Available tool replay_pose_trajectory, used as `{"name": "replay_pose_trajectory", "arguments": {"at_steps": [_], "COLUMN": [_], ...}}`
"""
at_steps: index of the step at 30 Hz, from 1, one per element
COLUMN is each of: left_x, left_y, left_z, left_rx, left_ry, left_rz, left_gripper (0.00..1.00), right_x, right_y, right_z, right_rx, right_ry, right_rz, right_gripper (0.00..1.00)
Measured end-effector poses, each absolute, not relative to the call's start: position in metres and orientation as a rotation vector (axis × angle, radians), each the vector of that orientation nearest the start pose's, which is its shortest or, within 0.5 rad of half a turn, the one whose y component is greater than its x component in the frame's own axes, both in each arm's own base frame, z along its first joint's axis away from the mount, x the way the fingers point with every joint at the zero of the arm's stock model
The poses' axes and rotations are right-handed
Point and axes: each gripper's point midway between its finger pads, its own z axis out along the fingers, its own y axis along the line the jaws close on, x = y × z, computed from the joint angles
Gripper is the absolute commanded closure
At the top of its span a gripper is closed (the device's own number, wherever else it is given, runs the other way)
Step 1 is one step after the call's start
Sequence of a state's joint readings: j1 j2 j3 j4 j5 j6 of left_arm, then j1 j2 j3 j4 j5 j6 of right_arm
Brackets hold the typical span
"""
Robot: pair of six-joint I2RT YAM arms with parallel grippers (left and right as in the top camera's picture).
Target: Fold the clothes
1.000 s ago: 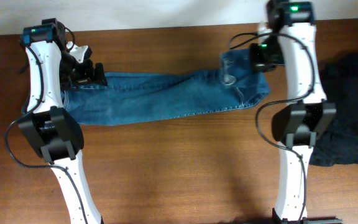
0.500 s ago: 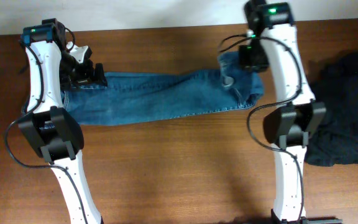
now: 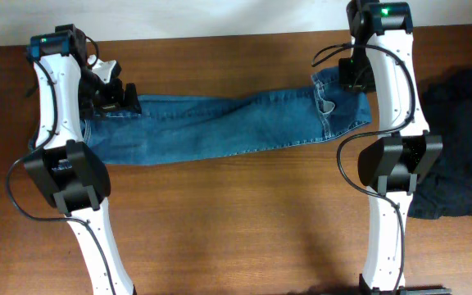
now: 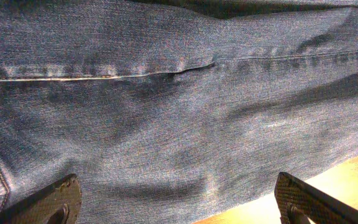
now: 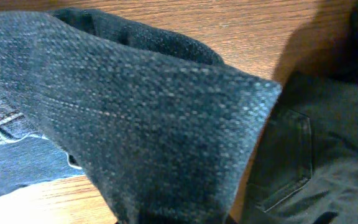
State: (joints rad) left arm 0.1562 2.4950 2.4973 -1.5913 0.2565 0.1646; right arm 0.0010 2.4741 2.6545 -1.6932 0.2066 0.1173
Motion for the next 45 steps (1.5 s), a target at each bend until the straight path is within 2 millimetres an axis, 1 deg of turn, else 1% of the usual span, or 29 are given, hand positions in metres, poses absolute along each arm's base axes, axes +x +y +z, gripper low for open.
{"name": "replay_pose_trajectory", "arguments": {"at_steps": [4, 6, 8, 10, 14, 16, 19, 24, 27, 30, 34, 36, 39, 40, 41, 42, 43, 44, 45], "left_x": [0.472, 0.472, 0.472, 0.472, 0.472, 0.472, 0.472, 0.473, 0.473, 0.473, 0.473, 0.473, 0.473, 0.473, 0.473, 0.473, 0.473, 0.473, 0.473], "left_y": [0.03, 0.03, 0.03, 0.03, 0.03, 0.03, 0.03, 0.03, 0.03, 0.03, 0.03, 0.03, 0.03, 0.03, 0.03, 0.03, 0.03, 0.03, 0.03], "left_z": [0.093, 0.093, 0.093, 0.093, 0.093, 0.093, 0.093, 0.093, 0.093, 0.093, 0.093, 0.093, 0.093, 0.093, 0.093, 0.093, 0.093, 0.093, 0.093], "left_rx": [0.009, 0.009, 0.009, 0.009, 0.009, 0.009, 0.009, 0.01, 0.01, 0.01, 0.01, 0.01, 0.01, 0.01, 0.01, 0.01, 0.01, 0.01, 0.01], "left_ry": [3.093, 3.093, 3.093, 3.093, 3.093, 3.093, 3.093, 3.092, 3.092, 3.092, 3.091, 3.091, 3.091, 3.091, 3.091, 3.091, 3.091, 3.09, 3.091], "left_rz": [-0.398, -0.398, -0.398, -0.398, -0.398, -0.398, -0.398, -0.398, -0.398, -0.398, -0.397, -0.397, -0.397, -0.397, -0.397, -0.397, -0.397, -0.397, -0.397], "left_gripper": [0.01, 0.01, 0.01, 0.01, 0.01, 0.01, 0.01, 0.01, 0.01, 0.01, 0.01, 0.01, 0.01, 0.01, 0.01, 0.01, 0.01, 0.01, 0.01], "right_x": [0.472, 0.473, 0.473, 0.474, 0.472, 0.469, 0.463, 0.455, 0.453, 0.453, 0.452, 0.452, 0.451, 0.45, 0.449, 0.448, 0.447, 0.445, 0.443], "right_y": [-0.031, -0.023, -0.009, 0.011, 0.031, 0.037, 0.035, 0.021, 0.016, 0.016, 0.021, 0.028, 0.046, 0.053, 0.061, 0.068, 0.074, 0.083, 0.09], "right_z": [0.139, 0.139, 0.14, 0.141, 0.14, 0.136, 0.126, 0.111, 0.106, 0.107, 0.107, 0.107, 0.107, 0.107, 0.107, 0.107, 0.107, 0.105, 0.104], "right_rx": [0.176, 0.146, 0.107, 0.069, 0.04, 0.045, 0.066, 0.124, 0.139, 0.15, 0.132, 0.106, 0.047, 0.028, 0.007, -0.011, -0.025, -0.032, -0.044], "right_ry": [3.044, 3.04, 3.034, 3.02, 3.007, 3.015, 3.032, 3.041, 3.037, 3.031, 3.026, 3.021, 3.009, 3.005, 3.001, 3.0, 3.001, 3.005, 3.011], "right_rz": [-0.339, -0.356, -0.371, -0.399, -0.431, -0.466, -0.542, -0.697, -0.744, -0.756, -0.767, -0.769, -0.772, -0.77, -0.768, -0.761, -0.749, -0.728, -0.705], "right_gripper": [0.85, 0.84, 0.84, 0.84, 0.84, 0.84, 0.84, 0.84, 0.84, 0.79, 0.79, 0.79, 0.78, 0.76, 0.67, 0.53, 0.35, 0.22, 0.2]}}
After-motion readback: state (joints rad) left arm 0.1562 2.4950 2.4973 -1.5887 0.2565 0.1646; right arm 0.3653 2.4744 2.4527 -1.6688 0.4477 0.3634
